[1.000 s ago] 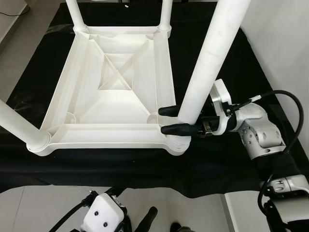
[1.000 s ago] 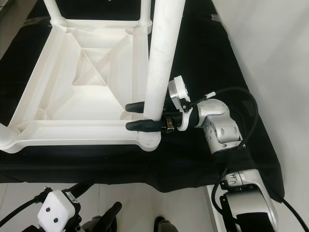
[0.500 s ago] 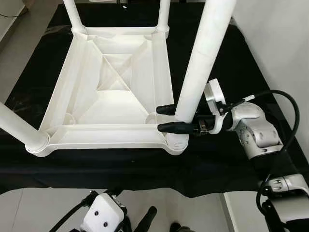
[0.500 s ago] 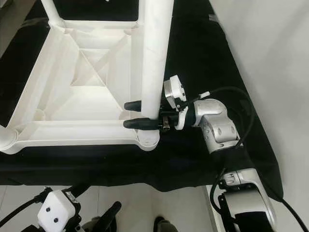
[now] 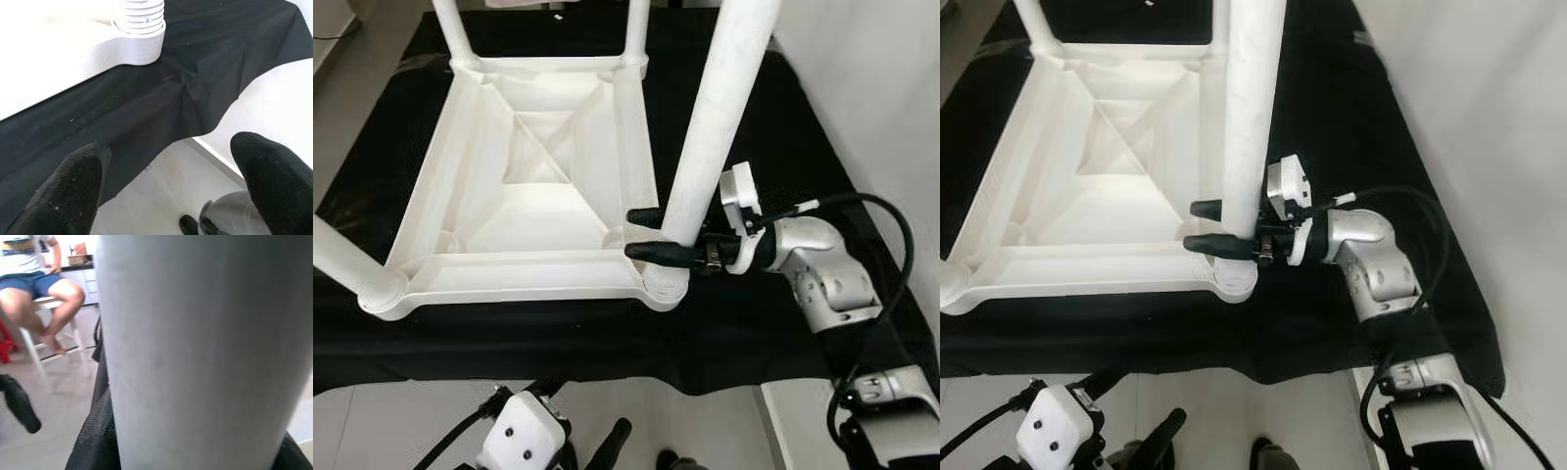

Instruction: Building children table

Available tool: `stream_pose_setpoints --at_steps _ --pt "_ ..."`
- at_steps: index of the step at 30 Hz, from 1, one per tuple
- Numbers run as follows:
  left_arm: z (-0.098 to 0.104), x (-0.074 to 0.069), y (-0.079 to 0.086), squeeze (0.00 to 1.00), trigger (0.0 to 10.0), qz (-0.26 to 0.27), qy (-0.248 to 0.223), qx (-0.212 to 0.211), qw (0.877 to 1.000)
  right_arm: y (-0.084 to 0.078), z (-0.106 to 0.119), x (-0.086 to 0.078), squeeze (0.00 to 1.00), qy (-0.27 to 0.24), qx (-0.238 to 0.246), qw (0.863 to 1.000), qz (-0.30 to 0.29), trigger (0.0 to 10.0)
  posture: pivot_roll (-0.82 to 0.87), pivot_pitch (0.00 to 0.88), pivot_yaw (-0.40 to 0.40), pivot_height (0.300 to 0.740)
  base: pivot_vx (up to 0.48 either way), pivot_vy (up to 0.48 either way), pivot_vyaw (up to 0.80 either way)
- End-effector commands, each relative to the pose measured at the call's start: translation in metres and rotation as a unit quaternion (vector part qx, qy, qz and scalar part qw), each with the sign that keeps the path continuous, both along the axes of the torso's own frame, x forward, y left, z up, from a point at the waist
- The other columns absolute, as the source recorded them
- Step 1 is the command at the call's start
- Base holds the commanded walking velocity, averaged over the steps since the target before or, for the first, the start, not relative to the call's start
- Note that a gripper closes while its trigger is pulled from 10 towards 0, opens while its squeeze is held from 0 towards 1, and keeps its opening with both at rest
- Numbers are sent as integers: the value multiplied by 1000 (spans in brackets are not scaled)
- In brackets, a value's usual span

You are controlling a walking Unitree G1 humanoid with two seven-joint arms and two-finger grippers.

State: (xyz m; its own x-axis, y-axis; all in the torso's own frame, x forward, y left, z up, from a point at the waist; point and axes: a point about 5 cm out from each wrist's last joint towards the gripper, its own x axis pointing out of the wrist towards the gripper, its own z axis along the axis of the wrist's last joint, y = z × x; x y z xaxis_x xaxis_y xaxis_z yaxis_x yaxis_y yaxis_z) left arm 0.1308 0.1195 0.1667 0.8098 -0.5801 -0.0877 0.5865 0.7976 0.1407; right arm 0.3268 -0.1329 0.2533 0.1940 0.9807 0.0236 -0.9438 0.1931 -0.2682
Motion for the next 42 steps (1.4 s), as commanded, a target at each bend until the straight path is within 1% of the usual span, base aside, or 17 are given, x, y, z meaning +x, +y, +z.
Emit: stream_pose_setpoints --at_steps 1,5,7,9,11,14,16,18,19,22,24,28,30,36,40,41,42 --pt "-2 -4 0 0 10000 -6 9 8 1000 -9 -37 -1 0 72 -29 994 -70 10000 61 368 -39 740 0 0 0" --pt "-2 -4 1 0 10000 -7 9 8 1000 -9 -42 -16 0 72 -3 992 -105 10000 59 366 -32 740 0 0 0" --pt "-3 -3 2 0 10000 -9 9 11 1000 -5 -47 -32 0 72 26 985 -158 10000 55 359 -29 740 0 0 0" --pt "-3 -3 2 0 10000 -9 9 11 1000 -5 -47 -32 0 72 26 985 -158 10000 55 359 -29 740 0 0 0" --pt "-3 -2 2 0 10000 -9 9 12 1000 3 -54 -45 0 68 38 974 -212 10000 52 349 -28 740 0 0 0" --pt "-4 -1 3 0 10000 -9 9 13 1000 7 -57 -49 0 68 43 967 -240 10000 52 347 -28 740 0 0 0" --pt "-4 0 3 0 10000 -9 8 14 1000 10 -60 -52 0 57 34 960 -271 10000 50 342 -27 740 0 0 0" --pt "-5 0 4 0 10000 -8 8 15 1000 12 -65 -54 0 46 11 942 -334 10000 47 337 -24 740 0 0 0" --pt "-5 0 4 0 10000 -8 8 15 1000 12 -65 -54 0 46 11 942 -334 10000 47 337 -24 740 0 0 0" --pt "-6 1 4 0 10000 -9 7 16 1000 17 -68 -56 0 32 -18 926 -376 10000 46 327 -21 740 0 0 0" --pt "-6 2 5 0 10000 -10 7 18 1000 18 -70 -56 0 15 -53 908 -415 10000 47 323 -19 740 0 0 0" --pt "-7 2 5 0 10000 -10 6 19 1000 23 -69 -59 0 11 -64 903 -425 10000 49 322 -19 740 0 0 0" --pt "-7 3 5 0 10000 -10 5 20 1000 27 -68 -59 0 34 -49 891 -449 10000 49 321 -21 740 0 0 0" --pt "-6 4 6 0 10000 -7 3 21 1000 27 -69 -56 0 80 -4 875 -477 10000 50 323 -20 740 0 0 0" --pt "-7 5 6 0 10000 -6 2 21 1000 28 -64 -53 0 102 46 877 -468 10000 47 322 -18 740 0 0 0" --pt "-7 5 6 0 10000 -6 2 20 1000 30 -58 -52 0 108 83 891 -432 10000 47 322 -18 740 0 0 0" --pt "-7 5 6 0 10000 -6 2 20 1000 30 -58 -52 0 108 83 891 -432 10000 47 322 -18 740 0 0 0"
